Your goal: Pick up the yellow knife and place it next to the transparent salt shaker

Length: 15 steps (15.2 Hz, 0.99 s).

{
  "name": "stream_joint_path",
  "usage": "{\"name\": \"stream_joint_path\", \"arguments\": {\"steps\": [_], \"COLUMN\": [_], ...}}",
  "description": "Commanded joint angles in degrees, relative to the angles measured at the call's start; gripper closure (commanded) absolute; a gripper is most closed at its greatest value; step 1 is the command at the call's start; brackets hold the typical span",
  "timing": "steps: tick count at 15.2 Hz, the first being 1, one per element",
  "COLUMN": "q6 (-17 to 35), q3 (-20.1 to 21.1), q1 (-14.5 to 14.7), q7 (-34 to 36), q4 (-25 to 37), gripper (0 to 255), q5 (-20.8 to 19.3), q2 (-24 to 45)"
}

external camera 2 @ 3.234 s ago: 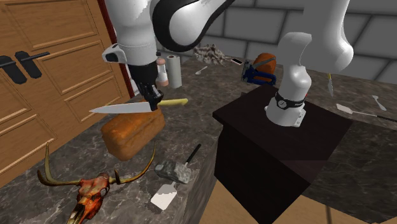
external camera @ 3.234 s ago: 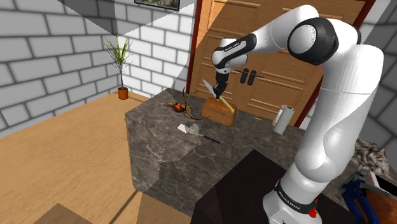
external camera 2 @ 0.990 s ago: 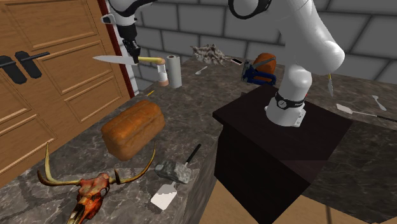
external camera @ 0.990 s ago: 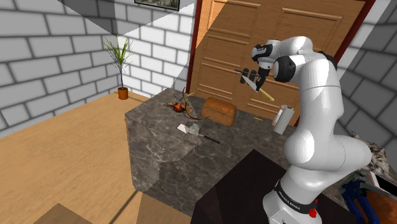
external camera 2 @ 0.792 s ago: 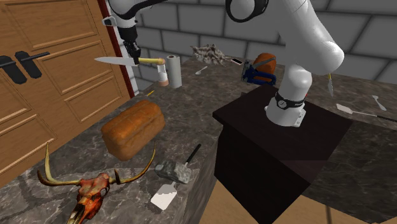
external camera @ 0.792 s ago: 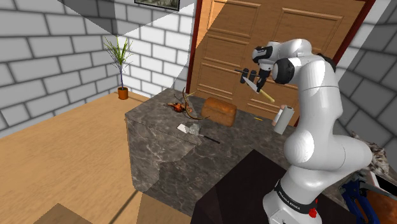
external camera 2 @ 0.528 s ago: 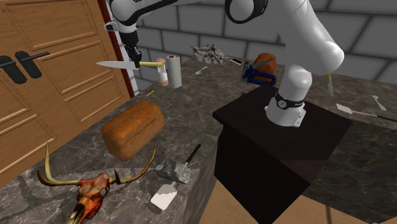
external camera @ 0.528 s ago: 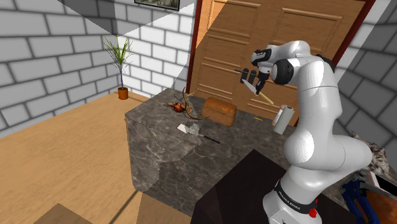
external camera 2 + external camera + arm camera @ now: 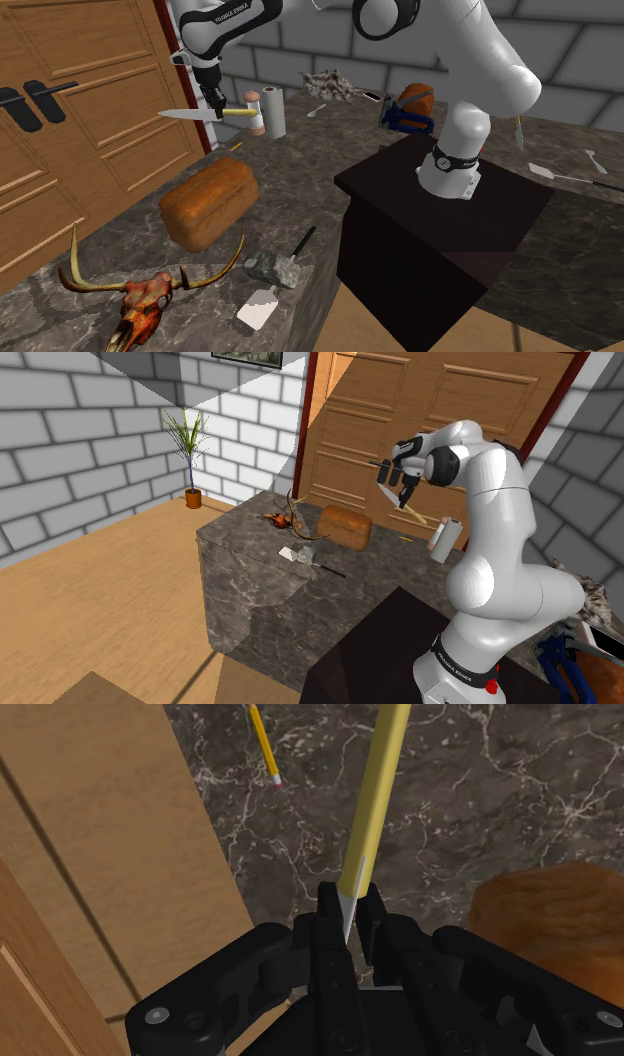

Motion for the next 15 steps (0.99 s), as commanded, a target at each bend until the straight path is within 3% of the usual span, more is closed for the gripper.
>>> {"name": "stream_joint_path", "arguments": {"steps": [1, 15], "q6": [1.0, 8.3], "q3": [0.2, 1.1], "q1": [-0.2, -0.4], "q7": [-0.1, -0.3], "q4": [-0.1, -2.4], "gripper": [255, 255], "q5": [0.2, 1.2], "q2": [0.9, 5.9]}}
